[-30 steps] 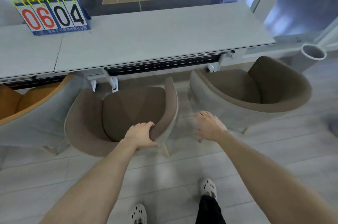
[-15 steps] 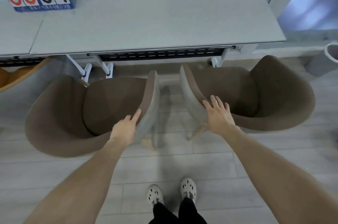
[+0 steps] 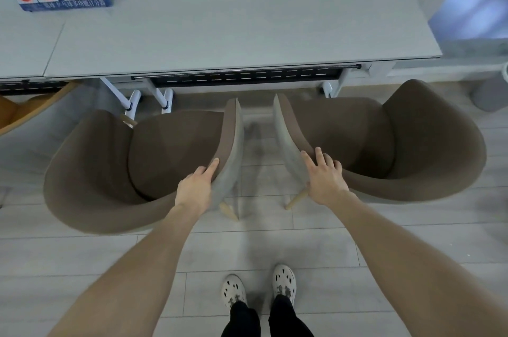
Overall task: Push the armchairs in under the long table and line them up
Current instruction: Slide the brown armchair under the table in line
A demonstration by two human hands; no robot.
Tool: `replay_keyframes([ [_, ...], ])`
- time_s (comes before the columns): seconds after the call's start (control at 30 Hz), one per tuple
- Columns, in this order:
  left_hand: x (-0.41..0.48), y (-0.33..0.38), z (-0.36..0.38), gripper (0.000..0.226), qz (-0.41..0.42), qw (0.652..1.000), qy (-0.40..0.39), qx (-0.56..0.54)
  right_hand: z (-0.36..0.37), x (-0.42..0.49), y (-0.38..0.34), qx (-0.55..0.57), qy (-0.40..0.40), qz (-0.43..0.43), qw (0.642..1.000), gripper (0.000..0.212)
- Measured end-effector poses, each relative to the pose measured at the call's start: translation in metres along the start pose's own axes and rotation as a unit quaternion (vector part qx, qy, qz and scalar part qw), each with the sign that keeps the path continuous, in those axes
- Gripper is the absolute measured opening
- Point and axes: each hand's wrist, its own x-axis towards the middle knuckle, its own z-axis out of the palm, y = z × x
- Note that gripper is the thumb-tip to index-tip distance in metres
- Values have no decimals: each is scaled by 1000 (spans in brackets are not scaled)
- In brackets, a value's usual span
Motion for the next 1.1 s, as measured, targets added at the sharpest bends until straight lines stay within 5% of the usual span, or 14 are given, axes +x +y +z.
replay_keyframes([
  [0.3,6,5,-10,97,-4,998,-37,-42,-10,-2,-5,6,-39,2,999,103],
  [0.57,-26,-39,-57,84,23,989,-125,-78,-57,-14,-43,29,-84,-62,994,49],
  [0.77,-71,-124,-80,53,-8,991,-96,-93,-80,-20,-162,76,-101,-160,979,57],
  [1.1,-130,-382,-135,44,-64,991,-71,-92,-122,-17,-438,66,-78,-244,964,59],
])
